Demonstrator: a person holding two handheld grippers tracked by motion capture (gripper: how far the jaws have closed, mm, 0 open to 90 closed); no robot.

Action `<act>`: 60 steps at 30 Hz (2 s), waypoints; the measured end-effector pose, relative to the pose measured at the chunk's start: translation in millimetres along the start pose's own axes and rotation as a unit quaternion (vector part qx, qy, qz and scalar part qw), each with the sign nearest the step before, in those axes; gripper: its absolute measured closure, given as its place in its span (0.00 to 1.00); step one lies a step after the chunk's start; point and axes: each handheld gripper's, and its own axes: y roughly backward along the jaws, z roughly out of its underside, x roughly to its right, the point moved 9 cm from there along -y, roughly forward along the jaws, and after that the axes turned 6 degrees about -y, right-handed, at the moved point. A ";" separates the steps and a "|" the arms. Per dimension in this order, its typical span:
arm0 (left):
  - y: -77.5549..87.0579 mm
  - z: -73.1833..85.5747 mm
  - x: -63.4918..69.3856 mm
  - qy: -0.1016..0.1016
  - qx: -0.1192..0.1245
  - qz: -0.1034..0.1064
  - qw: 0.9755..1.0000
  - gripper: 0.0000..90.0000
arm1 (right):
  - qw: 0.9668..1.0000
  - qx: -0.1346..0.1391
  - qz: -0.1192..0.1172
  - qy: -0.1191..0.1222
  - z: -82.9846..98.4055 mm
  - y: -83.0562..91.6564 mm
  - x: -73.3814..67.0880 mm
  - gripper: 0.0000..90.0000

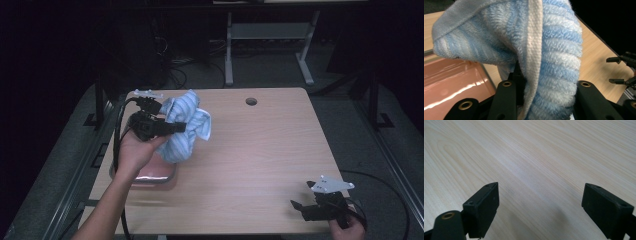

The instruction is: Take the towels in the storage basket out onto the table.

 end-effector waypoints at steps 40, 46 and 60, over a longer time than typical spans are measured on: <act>-78.9 -26.1 43.7 -0.012 -0.016 0.066 0.998 0.74 | 1.000 0.006 -0.007 -0.003 0.1 -0.7 2.5 0.15; -88.8 -28.7 47.5 -0.015 -0.022 0.069 0.997 0.74 | 1.000 0.006 -0.007 -0.005 0.4 -1.0 3.3 0.15; -115.1 -32.6 55.3 -0.010 -0.031 0.082 0.996 0.74 | 1.000 0.007 -0.009 -0.005 0.3 -1.1 3.9 0.15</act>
